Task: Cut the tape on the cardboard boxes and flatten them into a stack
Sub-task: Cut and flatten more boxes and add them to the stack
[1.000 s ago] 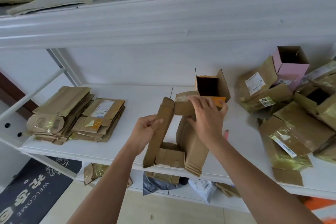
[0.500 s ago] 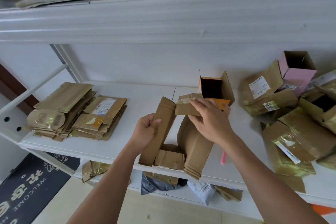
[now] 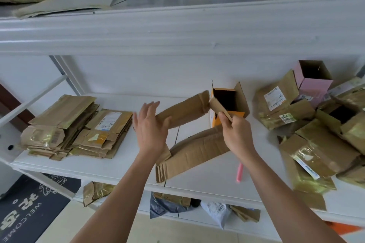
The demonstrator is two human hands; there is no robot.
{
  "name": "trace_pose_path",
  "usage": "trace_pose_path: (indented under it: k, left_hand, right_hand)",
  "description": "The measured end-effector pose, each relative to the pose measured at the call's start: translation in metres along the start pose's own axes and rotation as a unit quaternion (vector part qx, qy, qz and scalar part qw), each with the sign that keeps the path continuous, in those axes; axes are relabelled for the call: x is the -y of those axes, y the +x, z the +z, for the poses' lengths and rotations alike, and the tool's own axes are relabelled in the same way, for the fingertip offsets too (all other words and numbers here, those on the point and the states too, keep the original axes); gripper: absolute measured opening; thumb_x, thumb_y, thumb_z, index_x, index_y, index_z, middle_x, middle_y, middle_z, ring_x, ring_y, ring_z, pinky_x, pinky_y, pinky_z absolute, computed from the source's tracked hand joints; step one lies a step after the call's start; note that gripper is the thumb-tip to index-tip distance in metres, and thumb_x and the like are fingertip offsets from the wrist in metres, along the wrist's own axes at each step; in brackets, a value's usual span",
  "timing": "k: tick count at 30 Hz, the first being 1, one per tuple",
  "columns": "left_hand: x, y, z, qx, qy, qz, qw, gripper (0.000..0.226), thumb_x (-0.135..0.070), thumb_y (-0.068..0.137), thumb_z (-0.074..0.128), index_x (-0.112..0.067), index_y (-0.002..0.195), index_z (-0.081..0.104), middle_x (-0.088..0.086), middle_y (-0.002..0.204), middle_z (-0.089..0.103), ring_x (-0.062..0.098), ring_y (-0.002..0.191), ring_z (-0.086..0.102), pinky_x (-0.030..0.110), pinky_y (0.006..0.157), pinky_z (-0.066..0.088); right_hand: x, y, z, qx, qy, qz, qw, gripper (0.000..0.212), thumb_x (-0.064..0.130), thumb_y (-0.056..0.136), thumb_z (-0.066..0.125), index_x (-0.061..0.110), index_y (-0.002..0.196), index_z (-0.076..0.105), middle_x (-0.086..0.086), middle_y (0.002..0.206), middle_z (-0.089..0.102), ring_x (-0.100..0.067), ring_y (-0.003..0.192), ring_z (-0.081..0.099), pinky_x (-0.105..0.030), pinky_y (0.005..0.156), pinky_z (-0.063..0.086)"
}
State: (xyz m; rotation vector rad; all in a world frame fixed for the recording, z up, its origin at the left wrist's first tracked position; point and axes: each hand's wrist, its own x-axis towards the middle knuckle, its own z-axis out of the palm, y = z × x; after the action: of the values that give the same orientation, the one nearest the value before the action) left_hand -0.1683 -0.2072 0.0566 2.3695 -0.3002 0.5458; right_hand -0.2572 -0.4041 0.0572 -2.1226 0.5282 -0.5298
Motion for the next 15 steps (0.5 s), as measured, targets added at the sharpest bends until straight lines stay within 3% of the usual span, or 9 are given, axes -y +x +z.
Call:
trace_pose_path:
  k: [2, 4, 6, 8, 10, 12, 15]
  left_hand:
    - [0.012, -0.003, 0.0, -0.012, 0.064, -0.03, 0.997, 0.082, -0.037, 0.084, 0.074, -0.015, 0.15, 0.03, 0.014, 0.156, 0.028, 0.028, 0.15, 0.012, 0.05, 0.122, -0.001]
    - [0.024, -0.01, 0.0, -0.014, 0.071, -0.097, 0.993, 0.113, -0.046, 0.075, 0.079, -0.015, 0.155, 0.006, 0.017, 0.159, 0.009, 0.032, 0.15, 0.002, 0.052, 0.119, -0.004]
    - [0.033, -0.018, 0.0, 0.004, 0.056, -0.165, 0.985, 0.132, -0.049, 0.066, 0.085, -0.018, 0.154, -0.007, 0.017, 0.158, 0.004, 0.035, 0.148, 0.005, 0.053, 0.119, 0.005]
    - [0.04, -0.024, -0.001, 0.043, 0.022, -0.224, 0.973, 0.141, -0.046, 0.061, 0.089, -0.02, 0.154, -0.014, 0.017, 0.156, 0.007, 0.038, 0.143, 0.019, 0.051, 0.114, 0.026]
    - [0.046, -0.03, -0.003, 0.089, -0.019, -0.252, 0.964, 0.144, -0.043, 0.06, 0.091, -0.02, 0.154, -0.015, 0.016, 0.153, 0.012, 0.037, 0.137, 0.033, 0.049, 0.102, 0.04]
    - [0.052, -0.034, -0.003, 0.115, -0.045, -0.252, 0.96, 0.137, -0.04, 0.063, 0.09, -0.018, 0.155, -0.009, 0.015, 0.153, 0.018, 0.035, 0.133, 0.038, 0.048, 0.099, 0.043]
    - [0.061, -0.036, -0.005, 0.117, -0.074, -0.245, 0.959, 0.11, -0.03, 0.073, 0.084, -0.016, 0.152, 0.009, 0.015, 0.137, 0.048, 0.031, 0.115, 0.055, 0.046, 0.091, 0.05]
  right_hand:
    - [-0.001, -0.002, 0.003, -0.007, 0.027, 0.02, 0.999, 0.042, 0.036, 0.102, 0.046, 0.02, 0.063, 0.045, 0.001, 0.057, 0.045, -0.012, 0.05, 0.045, -0.021, 0.048, 0.032]
    - [-0.003, -0.002, 0.006, -0.013, 0.045, 0.037, 0.998, 0.044, 0.035, 0.103, 0.045, 0.018, 0.062, 0.045, 0.0, 0.057, 0.045, -0.013, 0.052, 0.046, -0.02, 0.047, 0.031]
    - [-0.007, -0.003, 0.012, -0.022, 0.058, 0.051, 0.997, 0.046, 0.035, 0.102, 0.046, 0.016, 0.06, 0.045, -0.001, 0.057, 0.046, -0.016, 0.053, 0.047, -0.023, 0.048, 0.033]
    - [-0.009, -0.005, 0.02, -0.027, 0.07, 0.055, 0.996, 0.046, 0.035, 0.102, 0.046, 0.014, 0.061, 0.047, -0.002, 0.057, 0.047, -0.017, 0.054, 0.048, -0.025, 0.049, 0.034]
    - [-0.011, -0.007, 0.026, -0.023, 0.071, 0.055, 0.996, 0.045, 0.035, 0.102, 0.046, 0.012, 0.063, 0.049, -0.002, 0.058, 0.048, -0.017, 0.055, 0.049, -0.025, 0.049, 0.033]
    - [-0.012, -0.01, 0.032, -0.01, 0.078, 0.049, 0.996, 0.043, 0.034, 0.102, 0.047, 0.015, 0.063, 0.048, 0.0, 0.058, 0.048, -0.013, 0.055, 0.049, -0.017, 0.047, 0.032]
    - [-0.016, -0.011, 0.041, 0.016, 0.1, 0.041, 0.994, 0.042, 0.033, 0.102, 0.048, 0.012, 0.065, 0.051, 0.0, 0.056, 0.046, -0.012, 0.052, 0.045, -0.016, 0.046, 0.032]
